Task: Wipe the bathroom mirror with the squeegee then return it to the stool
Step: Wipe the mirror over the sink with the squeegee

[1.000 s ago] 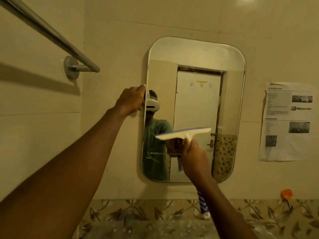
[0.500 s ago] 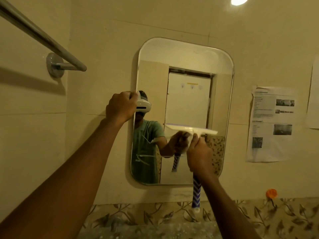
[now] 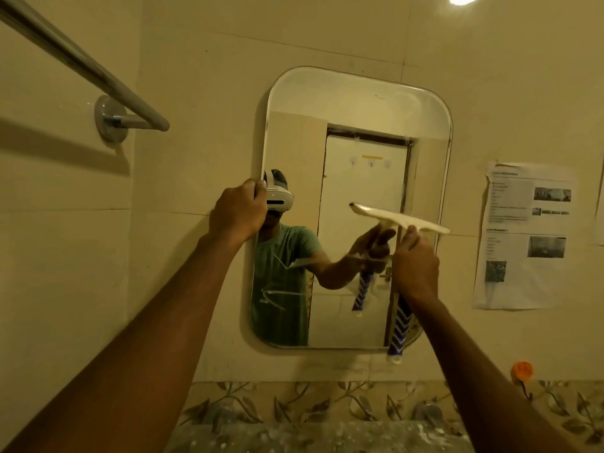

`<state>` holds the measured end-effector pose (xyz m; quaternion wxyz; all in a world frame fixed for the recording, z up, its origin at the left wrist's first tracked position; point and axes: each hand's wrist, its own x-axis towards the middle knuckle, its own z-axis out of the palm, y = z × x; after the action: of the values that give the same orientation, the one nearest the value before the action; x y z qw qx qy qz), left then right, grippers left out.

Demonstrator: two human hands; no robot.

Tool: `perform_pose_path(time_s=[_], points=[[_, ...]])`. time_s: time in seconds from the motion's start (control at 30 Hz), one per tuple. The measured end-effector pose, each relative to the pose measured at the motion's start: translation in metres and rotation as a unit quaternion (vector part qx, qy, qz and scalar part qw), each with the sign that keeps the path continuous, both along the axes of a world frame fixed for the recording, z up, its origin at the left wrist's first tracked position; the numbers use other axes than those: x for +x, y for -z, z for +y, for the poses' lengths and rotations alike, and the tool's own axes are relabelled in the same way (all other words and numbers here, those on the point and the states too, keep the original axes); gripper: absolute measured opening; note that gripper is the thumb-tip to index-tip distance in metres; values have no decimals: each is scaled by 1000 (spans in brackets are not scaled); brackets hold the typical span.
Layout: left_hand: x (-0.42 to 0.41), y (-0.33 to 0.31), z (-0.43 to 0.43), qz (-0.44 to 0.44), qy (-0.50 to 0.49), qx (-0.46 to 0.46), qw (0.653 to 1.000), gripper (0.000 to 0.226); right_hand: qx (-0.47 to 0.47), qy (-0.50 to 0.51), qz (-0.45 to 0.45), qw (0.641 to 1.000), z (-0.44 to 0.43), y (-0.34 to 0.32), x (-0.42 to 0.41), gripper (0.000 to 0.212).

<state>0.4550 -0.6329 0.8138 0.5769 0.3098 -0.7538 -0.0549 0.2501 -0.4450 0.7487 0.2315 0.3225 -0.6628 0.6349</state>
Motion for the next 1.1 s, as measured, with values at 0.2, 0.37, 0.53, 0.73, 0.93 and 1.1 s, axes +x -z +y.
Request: perform_pose_path(time_s=[0.2,0.37,0.53,0.73,0.93,1.1], points=[[-1,7,3,20,3,11,1000,45,48,1,-43,998,-2,68,21,42],[-1,7,4,23,0,8,1000,47,25,-22,11,999,5,-1,5,40],[-1,8,2,25,0,1,1000,47,9,-11,128,992,-7,-126,-6,43],[-5,9,-1,43,-17,-3,999,45,5,-10,140,990,-13,-166,-17,48],[-4,7,1,42,-30,7,999,45,17,-55,77,995,-13,-57,-4,41],[-2,6,4,35,-37,0,999,45,25,-39,110,993,-12,-79,-5,41]])
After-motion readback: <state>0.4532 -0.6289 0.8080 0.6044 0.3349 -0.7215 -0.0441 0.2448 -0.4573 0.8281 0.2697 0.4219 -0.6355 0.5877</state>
